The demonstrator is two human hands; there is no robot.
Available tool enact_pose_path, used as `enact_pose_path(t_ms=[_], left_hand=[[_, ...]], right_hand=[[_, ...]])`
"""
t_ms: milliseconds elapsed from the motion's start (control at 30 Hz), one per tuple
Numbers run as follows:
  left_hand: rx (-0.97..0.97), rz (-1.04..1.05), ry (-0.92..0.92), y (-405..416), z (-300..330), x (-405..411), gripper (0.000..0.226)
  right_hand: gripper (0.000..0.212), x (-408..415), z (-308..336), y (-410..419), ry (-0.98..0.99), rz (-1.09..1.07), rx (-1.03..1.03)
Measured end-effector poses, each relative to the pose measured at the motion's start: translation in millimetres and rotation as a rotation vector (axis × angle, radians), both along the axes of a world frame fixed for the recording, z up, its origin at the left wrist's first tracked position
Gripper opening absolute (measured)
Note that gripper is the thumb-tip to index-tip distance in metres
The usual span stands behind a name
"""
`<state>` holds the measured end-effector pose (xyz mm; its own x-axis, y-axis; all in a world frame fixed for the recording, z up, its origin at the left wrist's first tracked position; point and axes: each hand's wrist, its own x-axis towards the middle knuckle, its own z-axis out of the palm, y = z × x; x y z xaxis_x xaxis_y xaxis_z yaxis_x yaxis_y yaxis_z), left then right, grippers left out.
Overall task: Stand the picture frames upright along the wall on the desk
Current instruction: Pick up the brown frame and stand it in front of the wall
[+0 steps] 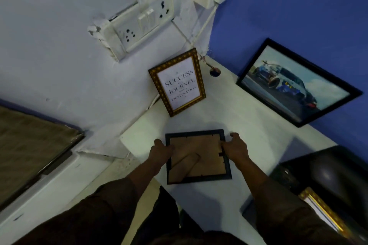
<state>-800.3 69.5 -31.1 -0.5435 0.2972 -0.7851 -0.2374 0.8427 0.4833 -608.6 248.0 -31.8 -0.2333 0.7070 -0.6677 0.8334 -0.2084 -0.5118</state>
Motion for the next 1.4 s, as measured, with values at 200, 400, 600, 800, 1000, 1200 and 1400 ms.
enact_pose_path(t_ms=[200, 400, 600, 800, 1000, 1200, 1400], left_hand=[[0.032, -0.022, 0.072, -19, -4, 48, 0.058], [0.124, -0.057, 0.008, -37, -2, 43, 0.087], [0.032, -0.474, 0.283, -51, 23, 53, 0.099], [0.136, -0.917, 0.688, -70, 46, 75, 0.097], [0.343, -0.605, 0.848, -84, 87, 80, 0.069], [0.533, -0.279, 0.448, -117, 123, 71, 0.032], [0.715, -0.089, -0.115, -151, 133, 90, 0.036]], right_hand=[[0.068, 21, -10, -39, -0.048, -0.029, -0.034], [0.032, 31, 0, -42, 0.087, -0.045, -0.021], [0.029, 15, 46, -42, 0.282, -0.036, -0.029], [0.026, -14, 111, -52, 0.306, -0.024, 0.125], [0.017, -29, 189, -80, 0.412, -0.071, 0.123], [0.05, -10, 214, -129, 0.536, -0.009, 0.299], [0.05, 59, 195, -176, 0.389, -0.015, 0.436]])
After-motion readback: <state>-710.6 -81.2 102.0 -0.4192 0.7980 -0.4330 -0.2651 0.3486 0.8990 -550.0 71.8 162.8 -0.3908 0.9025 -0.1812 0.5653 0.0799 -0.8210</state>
